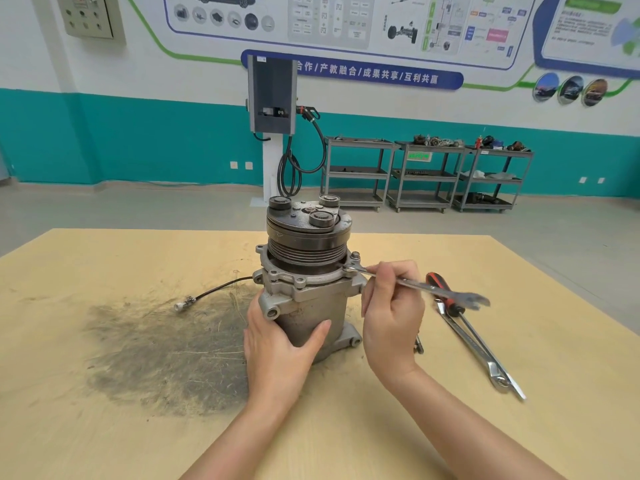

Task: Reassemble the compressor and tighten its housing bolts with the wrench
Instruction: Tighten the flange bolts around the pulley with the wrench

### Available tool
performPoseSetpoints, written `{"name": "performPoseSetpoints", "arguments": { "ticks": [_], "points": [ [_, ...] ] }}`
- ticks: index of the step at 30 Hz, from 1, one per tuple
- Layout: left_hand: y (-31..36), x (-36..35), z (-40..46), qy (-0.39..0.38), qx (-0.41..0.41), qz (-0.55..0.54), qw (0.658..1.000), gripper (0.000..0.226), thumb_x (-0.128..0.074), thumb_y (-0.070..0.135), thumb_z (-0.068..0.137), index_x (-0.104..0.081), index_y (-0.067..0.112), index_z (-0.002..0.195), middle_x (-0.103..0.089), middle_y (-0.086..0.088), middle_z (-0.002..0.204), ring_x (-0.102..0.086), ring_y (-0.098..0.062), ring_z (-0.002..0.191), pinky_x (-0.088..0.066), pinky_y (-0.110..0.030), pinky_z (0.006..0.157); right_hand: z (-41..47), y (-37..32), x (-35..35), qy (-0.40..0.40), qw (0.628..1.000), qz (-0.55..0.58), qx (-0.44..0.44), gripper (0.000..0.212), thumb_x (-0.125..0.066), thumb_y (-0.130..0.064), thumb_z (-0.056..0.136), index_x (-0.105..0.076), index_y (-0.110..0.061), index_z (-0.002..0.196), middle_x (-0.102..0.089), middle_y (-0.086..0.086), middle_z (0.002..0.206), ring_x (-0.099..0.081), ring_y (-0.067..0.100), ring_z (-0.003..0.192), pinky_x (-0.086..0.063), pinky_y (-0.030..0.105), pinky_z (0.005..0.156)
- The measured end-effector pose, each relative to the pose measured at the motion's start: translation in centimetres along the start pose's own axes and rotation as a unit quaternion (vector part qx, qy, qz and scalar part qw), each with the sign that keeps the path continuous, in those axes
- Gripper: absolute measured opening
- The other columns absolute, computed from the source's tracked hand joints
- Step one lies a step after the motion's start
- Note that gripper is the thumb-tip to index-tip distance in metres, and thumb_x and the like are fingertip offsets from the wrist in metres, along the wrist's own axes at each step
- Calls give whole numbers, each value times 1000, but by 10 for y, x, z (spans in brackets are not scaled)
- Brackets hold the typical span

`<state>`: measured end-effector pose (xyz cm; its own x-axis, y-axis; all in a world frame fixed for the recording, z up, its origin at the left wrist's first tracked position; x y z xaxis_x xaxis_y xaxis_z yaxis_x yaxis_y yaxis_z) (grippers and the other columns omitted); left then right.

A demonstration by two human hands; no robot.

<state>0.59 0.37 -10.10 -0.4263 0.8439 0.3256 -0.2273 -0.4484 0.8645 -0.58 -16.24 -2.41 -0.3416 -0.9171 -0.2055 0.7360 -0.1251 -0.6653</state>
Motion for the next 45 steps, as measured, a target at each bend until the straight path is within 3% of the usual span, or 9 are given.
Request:
{"name": "performPoseSetpoints", "arguments": {
  "ticks": [3,8,12,14,17,20,23,37,45],
  "points": [
    [0,0,0,-2,-2,-1,1000,101,-71,61,65,-30,17,146,-38,-1,144,-37,-23,139,-32,-51,115,-1,-10,-3,-45,992,-79,88,15,-43,-37,100,-49,-30,88,-47,-10,61,-45,6,49,-38,27,50],
    [0,0,0,-4,-4,-2,1000,100,-70,62,65,-30,19,146,-37,1,144,-37,-23,139,-33,-52,114,8,-30,-4,-66,974,-136,168,48,-35,-43,104,-58,-4,86,-47,-13,63,-50,14,47,-43,40,43],
    [-1,0,0,-7,-3,-6,1000,100,-70,63,65,-28,22,146,-36,4,144,-36,-21,139,-32,-51,115,23,-56,-7,-64,962,-130,232,35,-35,-36,105,-54,-14,86,-48,-10,58,-48,13,41,-40,36,36],
    [-1,0,0,-10,-2,-6,1000,101,-70,64,65,-29,22,146,-36,4,144,-36,-20,139,-32,-51,115,35,-51,-6,-52,982,-92,156,32,-33,-31,105,-51,-21,80,-47,-11,51,-47,11,40,-40,33,38],
    [-2,0,0,-11,4,-6,1000,102,-70,64,65,-29,20,147,-37,2,144,-35,-21,139,-32,-51,115,49,-16,-1,-40,997,19,-60,40,-28,-29,106,-49,-17,74,-45,-3,44,-43,15,39,-38,25,41],
    [-2,1,0,-12,6,-9,1000,102,-70,63,64,-29,19,147,-37,2,145,-35,-21,139,-31,-51,116,53,17,0,-38,964,117,-234,42,-27,-27,108,-46,-11,75,-40,-1,40,-38,15,34,-36,23,38],
    [-1,1,-1,-11,7,-9,1000,101,-70,63,64,-30,18,146,-37,1,144,-36,-22,139,-32,-52,115,49,34,-3,-58,927,174,-327,41,-27,-29,108,-44,-10,76,-37,0,40,-36,13,32,-33,23,37],
    [2,1,-1,-12,4,-7,1000,99,-71,60,65,-32,19,146,-38,3,143,-37,-21,138,-32,-52,114,53,37,-9,-160,910,117,-365,36,-36,-31,106,-49,-13,79,-40,-2,47,-37,12,39,-33,19,38],
    [2,2,0,-14,5,-6,1000,99,-73,57,66,-32,17,146,-38,2,143,-38,-22,138,-32,-51,115,42,32,-3,-73,951,118,-277,38,-32,-30,107,-48,-13,77,-44,-2,45,-42,13,39,-34,21,42]
  ]
}}
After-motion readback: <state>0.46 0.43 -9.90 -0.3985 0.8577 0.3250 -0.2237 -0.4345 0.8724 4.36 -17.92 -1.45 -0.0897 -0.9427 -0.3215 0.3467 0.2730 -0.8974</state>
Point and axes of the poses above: each hand's wrist, its own z-axis towards the middle knuckle, its own x-axis out of the back of the hand, y = z × x, the point moved 6 cm from there along z, towards the middle knuckle
